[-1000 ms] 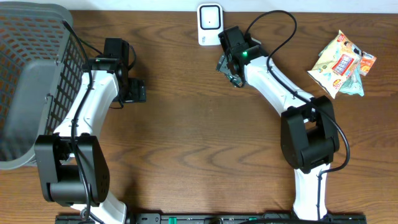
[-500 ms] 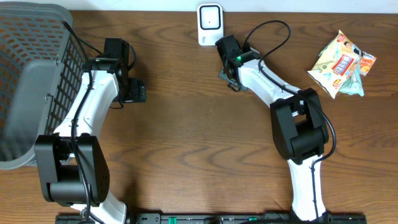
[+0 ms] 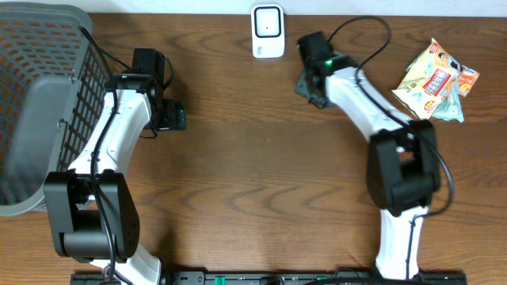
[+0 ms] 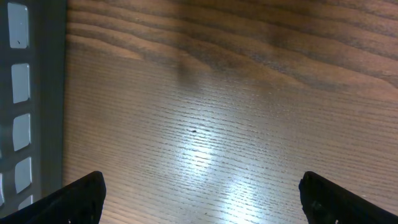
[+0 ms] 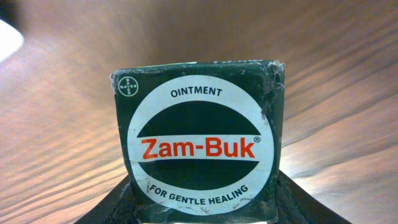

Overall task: Scan the item barcode
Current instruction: 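Carry the green tin right and drop it beside the yellow packs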

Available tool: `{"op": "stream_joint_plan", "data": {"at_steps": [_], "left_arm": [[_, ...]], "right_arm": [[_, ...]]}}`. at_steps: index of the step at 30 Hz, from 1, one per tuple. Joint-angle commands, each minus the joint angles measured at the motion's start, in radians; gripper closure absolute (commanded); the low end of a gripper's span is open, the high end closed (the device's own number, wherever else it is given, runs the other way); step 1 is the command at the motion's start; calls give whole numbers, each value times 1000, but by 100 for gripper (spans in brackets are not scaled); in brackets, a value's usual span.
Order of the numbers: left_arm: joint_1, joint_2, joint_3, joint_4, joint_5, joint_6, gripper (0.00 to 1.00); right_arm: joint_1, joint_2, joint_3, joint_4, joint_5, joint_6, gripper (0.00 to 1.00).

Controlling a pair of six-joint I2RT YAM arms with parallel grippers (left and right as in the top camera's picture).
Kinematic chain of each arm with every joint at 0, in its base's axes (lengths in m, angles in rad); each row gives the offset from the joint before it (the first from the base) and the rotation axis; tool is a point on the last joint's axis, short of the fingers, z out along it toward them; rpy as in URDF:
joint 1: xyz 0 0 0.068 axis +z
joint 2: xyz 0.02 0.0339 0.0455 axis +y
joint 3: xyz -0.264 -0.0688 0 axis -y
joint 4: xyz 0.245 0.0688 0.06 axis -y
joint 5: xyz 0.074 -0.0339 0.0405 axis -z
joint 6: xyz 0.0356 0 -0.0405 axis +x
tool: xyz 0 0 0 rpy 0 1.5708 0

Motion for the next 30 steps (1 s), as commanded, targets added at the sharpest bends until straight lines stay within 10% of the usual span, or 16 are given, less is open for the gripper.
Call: {"op": "stream_joint_plan", "data": {"at_steps": [1,11,14,17,30], "left_arm": [[1,1,-3,-3,-6,6,2],[1,1,-3,-3,-6,6,2],[1,1,-3,-3,-6,6,2],[1,1,-3,-3,-6,6,2],[1,1,-3,-3,-6,6,2]], "right_arm": [[-55,-118,3,-27,21,-89,55],[-373,-164,3,-117,68,-185,52],[-455,-164,3,-119,68,-245,37],[-501,-164,3,-120,68,-286,1],[-500,-417,3,-422,-184,-287,1]]}}
